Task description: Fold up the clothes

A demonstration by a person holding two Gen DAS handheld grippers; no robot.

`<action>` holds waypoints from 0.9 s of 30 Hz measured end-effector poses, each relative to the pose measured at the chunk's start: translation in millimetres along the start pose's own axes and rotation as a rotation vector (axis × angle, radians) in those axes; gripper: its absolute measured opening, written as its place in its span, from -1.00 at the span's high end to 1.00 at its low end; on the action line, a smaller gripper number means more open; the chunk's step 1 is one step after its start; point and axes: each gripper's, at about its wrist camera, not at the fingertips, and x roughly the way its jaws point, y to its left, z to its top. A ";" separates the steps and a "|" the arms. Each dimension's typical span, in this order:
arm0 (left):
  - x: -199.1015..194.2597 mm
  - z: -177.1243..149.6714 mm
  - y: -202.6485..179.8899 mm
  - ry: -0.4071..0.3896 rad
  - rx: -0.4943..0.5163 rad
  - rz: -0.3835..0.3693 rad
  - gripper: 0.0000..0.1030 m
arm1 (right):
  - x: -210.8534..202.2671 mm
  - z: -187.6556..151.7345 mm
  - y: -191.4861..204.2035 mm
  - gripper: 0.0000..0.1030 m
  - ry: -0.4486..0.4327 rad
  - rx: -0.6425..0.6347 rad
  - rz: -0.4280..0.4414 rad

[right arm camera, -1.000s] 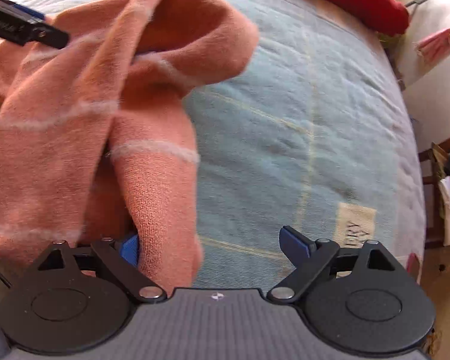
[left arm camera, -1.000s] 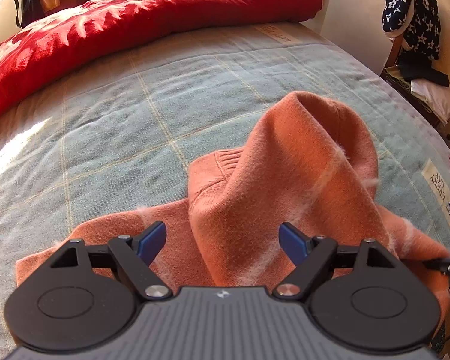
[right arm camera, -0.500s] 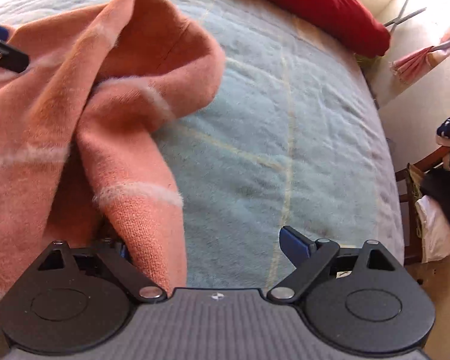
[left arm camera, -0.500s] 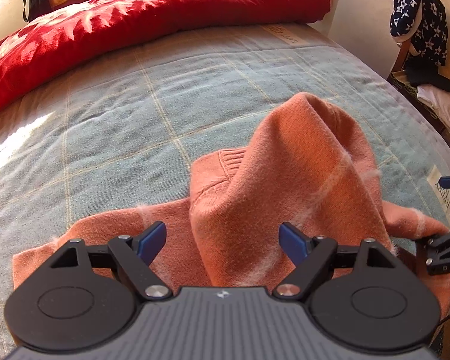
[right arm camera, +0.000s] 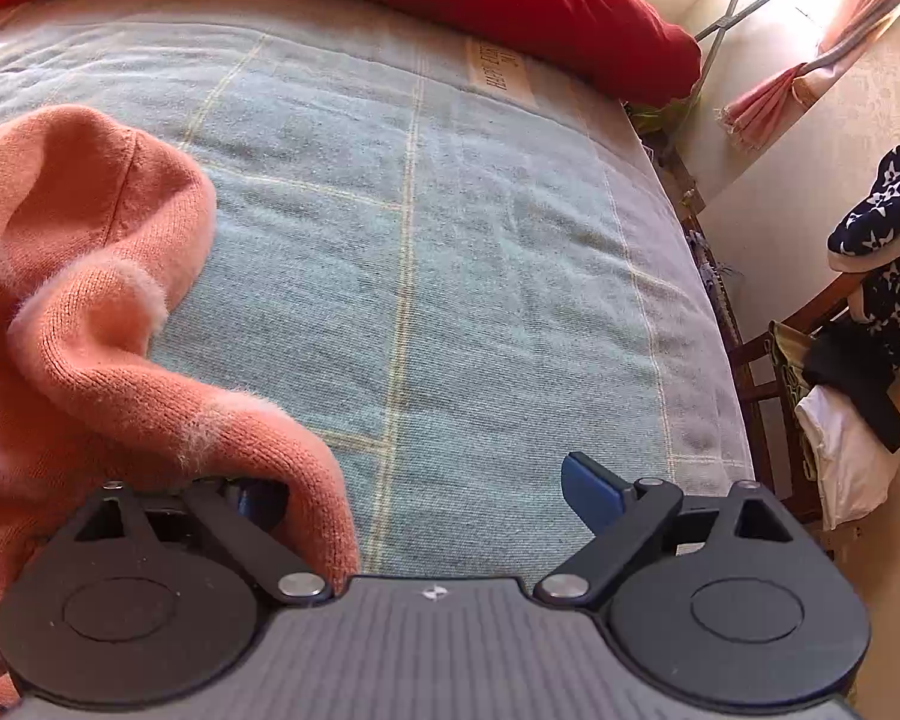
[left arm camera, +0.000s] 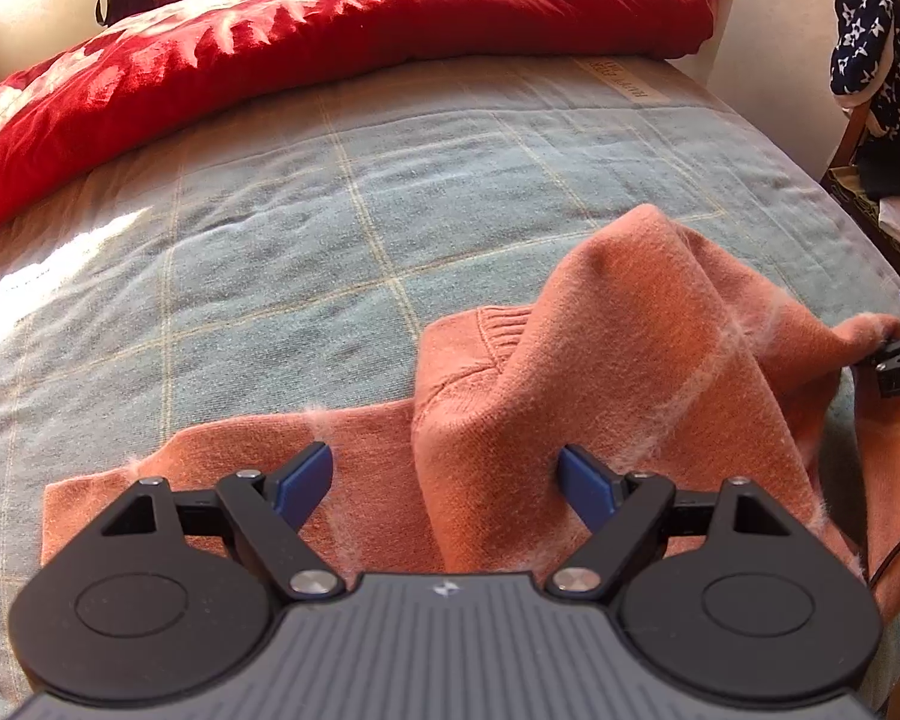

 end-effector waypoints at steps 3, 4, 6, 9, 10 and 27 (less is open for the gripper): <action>-1.6 2.0 -0.8 -0.006 -0.002 0.018 -0.61 | 6.5 7.0 -14.1 -0.85 -0.016 0.001 -0.028; -1.7 2.8 -0.6 -0.008 -0.002 0.024 -0.61 | 8.9 10.0 -19.2 -0.85 -0.021 -0.001 -0.039; -1.9 4.3 -0.2 -0.012 -0.003 0.039 -0.61 | 15.5 17.6 -32.4 -0.85 -0.033 -0.003 -0.063; -3.0 6.4 1.1 -0.022 0.000 0.055 -0.61 | 29.2 26.2 -55.0 -0.85 -0.044 0.001 -0.132; -3.5 6.7 1.6 -0.024 0.003 0.061 -0.61 | 34.2 28.9 -63.7 -0.85 -0.044 0.014 -0.152; -6.5 -19.8 27.0 0.071 0.258 0.134 -0.61 | 3.2 30.8 -45.7 -0.91 -0.009 -0.013 0.087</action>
